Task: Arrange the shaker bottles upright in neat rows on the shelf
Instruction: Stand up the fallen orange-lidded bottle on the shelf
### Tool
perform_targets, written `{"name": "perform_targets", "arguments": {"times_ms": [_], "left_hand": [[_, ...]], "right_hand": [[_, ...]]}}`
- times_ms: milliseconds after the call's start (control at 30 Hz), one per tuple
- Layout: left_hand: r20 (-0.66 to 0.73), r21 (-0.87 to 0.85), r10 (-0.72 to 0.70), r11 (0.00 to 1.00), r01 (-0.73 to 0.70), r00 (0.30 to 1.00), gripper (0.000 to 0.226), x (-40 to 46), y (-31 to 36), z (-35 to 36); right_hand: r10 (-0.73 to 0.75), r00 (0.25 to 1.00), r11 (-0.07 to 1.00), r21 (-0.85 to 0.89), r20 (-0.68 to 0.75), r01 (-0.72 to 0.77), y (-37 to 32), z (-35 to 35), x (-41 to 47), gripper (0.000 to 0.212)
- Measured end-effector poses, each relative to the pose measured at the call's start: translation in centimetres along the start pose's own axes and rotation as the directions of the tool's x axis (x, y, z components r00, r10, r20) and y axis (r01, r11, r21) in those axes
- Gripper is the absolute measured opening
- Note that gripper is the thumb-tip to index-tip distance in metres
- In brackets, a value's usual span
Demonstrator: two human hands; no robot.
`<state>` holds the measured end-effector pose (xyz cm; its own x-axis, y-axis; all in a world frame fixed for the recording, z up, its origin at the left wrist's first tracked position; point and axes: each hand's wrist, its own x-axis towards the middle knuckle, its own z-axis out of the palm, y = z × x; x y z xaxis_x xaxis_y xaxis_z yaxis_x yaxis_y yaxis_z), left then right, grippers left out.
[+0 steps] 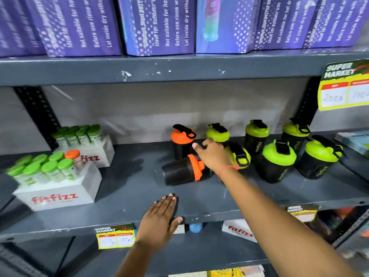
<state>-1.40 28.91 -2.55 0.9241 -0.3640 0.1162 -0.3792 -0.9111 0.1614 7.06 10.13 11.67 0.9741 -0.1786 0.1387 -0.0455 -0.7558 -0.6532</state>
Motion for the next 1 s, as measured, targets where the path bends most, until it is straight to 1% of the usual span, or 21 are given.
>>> {"name": "perform_targets", "arguments": {"times_ms": [33, 67, 133, 200, 267, 333, 433, 467, 533, 600, 633, 667, 700, 733, 767, 800, 833, 867, 900, 933, 1000], "left_hand": [[0.02, 0.011, 0.019, 1.0, -0.02, 1.0, 0.063, 0.0, -0.2, -0.1], [0.028, 0.023, 0.033, 0.999, -0.034, 0.999, 0.064, 0.1, -0.5, -0.2], [0.034, 0.029, 0.034, 0.999, -0.035, 0.999, 0.067, 0.1, -1.7, -0.9], [-0.024, 0.063, 0.08, 0.995, -0.079, 0.996, 0.071, 0.3, -2.9, -1.7], [0.035, 0.089, 0.11, 0.99, -0.113, 0.993, 0.071, 0.6, -3.6, -2.6], [0.091, 0.112, 0.151, 0.981, -0.161, 0.984, 0.071, 0.8, -4.1, -2.6], [0.116, 0.154, 0.12, 0.978, -0.137, 0.986, 0.073, 0.7, -4.2, -2.3], [0.105, 0.137, 0.118, 0.982, -0.132, 0.987, 0.075, 0.7, -4.4, -2.3], [0.101, 0.076, 0.144, 0.985, -0.152, 0.984, 0.081, 1.1, -4.8, -1.8], [0.135, 0.046, 0.172, 0.983, -0.179, 0.976, 0.083, 1.2, -5.1, -0.9], [0.124, 0.059, 0.173, 0.982, -0.182, 0.977, 0.083, 1.3, -5.3, -0.7], [0.115, 0.071, 0.168, 0.982, -0.177, 0.979, 0.082, 1.4, -5.4, -0.5], [0.113, 0.068, 0.159, 0.984, -0.167, 0.981, 0.082, 1.4, -5.4, -0.5], [0.11, 0.073, 0.162, 0.983, -0.17, 0.981, 0.082, 1.5, -5.3, -0.5], [0.104, 0.076, 0.169, 0.981, -0.177, 0.98, 0.081, 1.5, -5.3, -0.5], [0.098, 0.078, 0.17, 0.981, -0.178, 0.981, 0.081, 1.5, -5.4, -0.4], [0.096, 0.075, 0.166, 0.982, -0.174, 0.981, 0.081, 1.5, -5.4, -0.3], [0.097, 0.068, 0.162, 0.983, -0.169, 0.982, 0.08, 1.4, -5.3, -0.3], [0.1, 0.057, 0.161, 0.984, -0.167, 0.982, 0.08, 1.4, -5.3, -0.3], [0.099, 0.048, 0.161, 0.985, -0.166, 0.982, 0.08, 1.4, -5.3, -0.3], [0.088, 0.04, 0.168, 0.984, -0.172, 0.982, 0.081, 1.5, -5.3, -0.4]], "right_hand": [[0.068, 0.996, 0.997, 0.033, 0.055, -0.07, 0.0, 1.0, -0.1, 0.052], [0.129, 0.989, 0.99, 0.045, 0.077, -0.132, 0.0, 1.9, -0.1, 0.06], [0.247, 0.966, 0.96, 0.119, 0.074, -0.255, -0.2, 3.5, 0.2, 0.073], [0.346, 0.935, 0.89, 0.287, 0.081, -0.354, -0.6, 4.6, 0.9, 0.082], [0.415, 0.904, 0.81, 0.41, 0.106, -0.42, -0.7, 5.7, 1.5, 0.085], [0.459, 0.879, 0.757, 0.462, 0.129, -0.463, -0.7, 6.8, 1.6, 0.08], [0.492, 0.861, 0.687, 0.55, 0.129, -0.475, -0.6, 7.7, 1.6, 0.054], [0.489, 0.865, 0.689, 0.557, 0.112, -0.462, -0.6, 7.7, 1.6, 0.045], [0.492, 0.869, 0.718, 0.54, 0.052, -0.439, -0.8, 7.6, 1.4, 0.035], [0.517, 0.856, 0.732, 0.519, 0.0, -0.442, -1.0, 7.3, 0.9, 0.035], [0.522, 0.853, 0.737, 0.515, -0.023, -0.437, -1.1, 7.2, 0.5, 0.036], [0.506, 0.86, 0.764, 0.497, -0.065, -0.412, -1.2, 7.1, 0.1, 0.035], [0.462, 0.877, 0.818, 0.447, -0.133, -0.363, -1.4, 6.9, -0.3, 0.035], [0.385, 0.897, 0.887, 0.353, -0.217, -0.296, -1.7, 6.8, -0.8, 0.037], [0.272, 0.911, 0.954, 0.212, -0.309, -0.213, -1.8, 6.6, -1.4, 0.041], [0.129, 0.917, 0.991, 0.03, -0.378, -0.127, -1.8, 6.6, -1.9, 0.047], [-0.021, 0.916, 0.986, -0.159, -0.4, -0.047, -1.6, 6.7, -2.5, 0.051], [-0.142, 0.916, 0.949, -0.316, -0.374, 0.018, -1.4, 6.9, -3.0, 0.053], [-0.205, 0.926, 0.907, -0.418, -0.318, 0.058, -1.2, 7.0, -3.5, 0.056], [-0.212, 0.942, 0.883, -0.463, -0.26, 0.071, -1.1, 7.1, -3.9, 0.058], [-0.163, 0.967, 0.884, -0.465, -0.197, 0.055, -1.5, 7.2, -4.1, 0.06]]}}
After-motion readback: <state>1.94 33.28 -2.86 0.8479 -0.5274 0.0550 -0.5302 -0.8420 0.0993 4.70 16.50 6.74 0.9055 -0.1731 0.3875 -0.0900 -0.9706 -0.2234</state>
